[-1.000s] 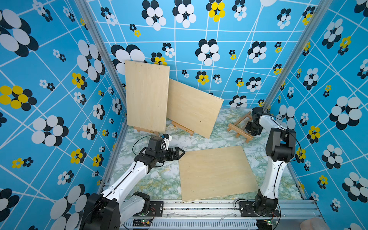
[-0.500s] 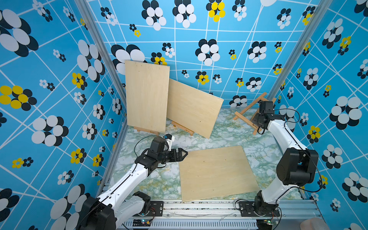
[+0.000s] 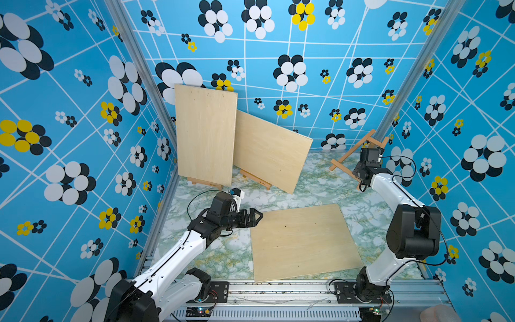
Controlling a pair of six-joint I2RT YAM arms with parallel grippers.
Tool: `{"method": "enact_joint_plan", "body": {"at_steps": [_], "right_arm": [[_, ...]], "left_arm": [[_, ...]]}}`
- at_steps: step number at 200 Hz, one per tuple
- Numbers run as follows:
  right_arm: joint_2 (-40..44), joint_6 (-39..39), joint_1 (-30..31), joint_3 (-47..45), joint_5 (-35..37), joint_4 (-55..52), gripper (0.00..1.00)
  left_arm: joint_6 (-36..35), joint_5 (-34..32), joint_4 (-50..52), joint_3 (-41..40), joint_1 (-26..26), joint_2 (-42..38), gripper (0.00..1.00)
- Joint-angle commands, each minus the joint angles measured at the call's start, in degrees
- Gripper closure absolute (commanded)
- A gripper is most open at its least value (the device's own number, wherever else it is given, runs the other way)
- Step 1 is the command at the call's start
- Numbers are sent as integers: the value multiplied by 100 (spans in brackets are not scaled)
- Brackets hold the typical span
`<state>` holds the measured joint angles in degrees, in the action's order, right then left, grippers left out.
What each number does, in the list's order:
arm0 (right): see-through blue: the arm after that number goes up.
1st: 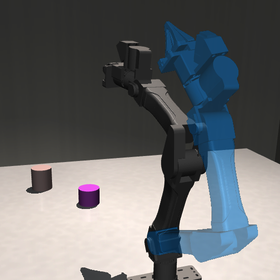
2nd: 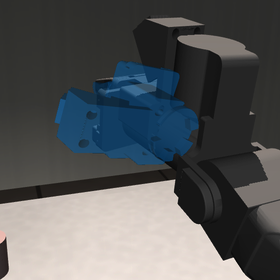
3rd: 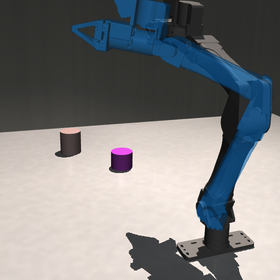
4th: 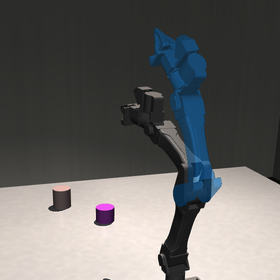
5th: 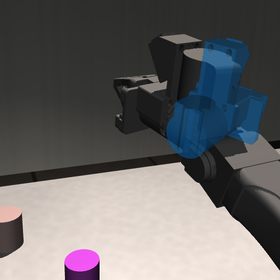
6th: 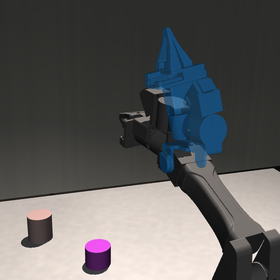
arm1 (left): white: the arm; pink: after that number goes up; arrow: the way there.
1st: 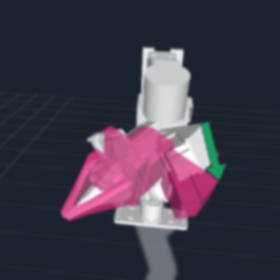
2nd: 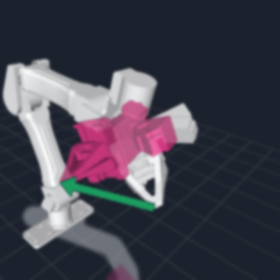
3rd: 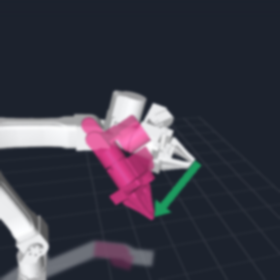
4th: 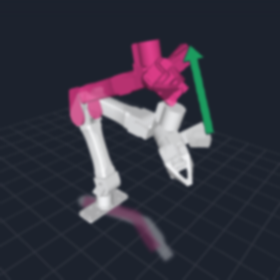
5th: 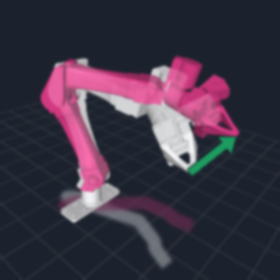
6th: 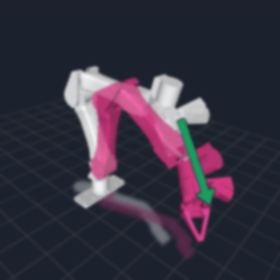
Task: Assemble the easel
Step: Pick up the easel at the center of the board, then place the easel at the center of the board.
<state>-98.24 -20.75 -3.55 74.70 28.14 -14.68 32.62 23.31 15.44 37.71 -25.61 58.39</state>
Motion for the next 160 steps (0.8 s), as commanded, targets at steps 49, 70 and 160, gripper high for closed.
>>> {"method": "enact_joint_plan", "body": {"at_steps": [49, 70, 160], "right_arm": [[-361, 248, 292, -190, 614, 1040, 100], [-463, 320, 443, -263, 764, 1149, 100], [-715, -45, 1172, -389, 1301, 1118, 100]], "left_arm": [[76, -125, -59, 176, -173, 211, 1], [50, -139, -55, 120, -173, 144, 1], [-30, -220, 76, -220, -153, -328, 1]]}}
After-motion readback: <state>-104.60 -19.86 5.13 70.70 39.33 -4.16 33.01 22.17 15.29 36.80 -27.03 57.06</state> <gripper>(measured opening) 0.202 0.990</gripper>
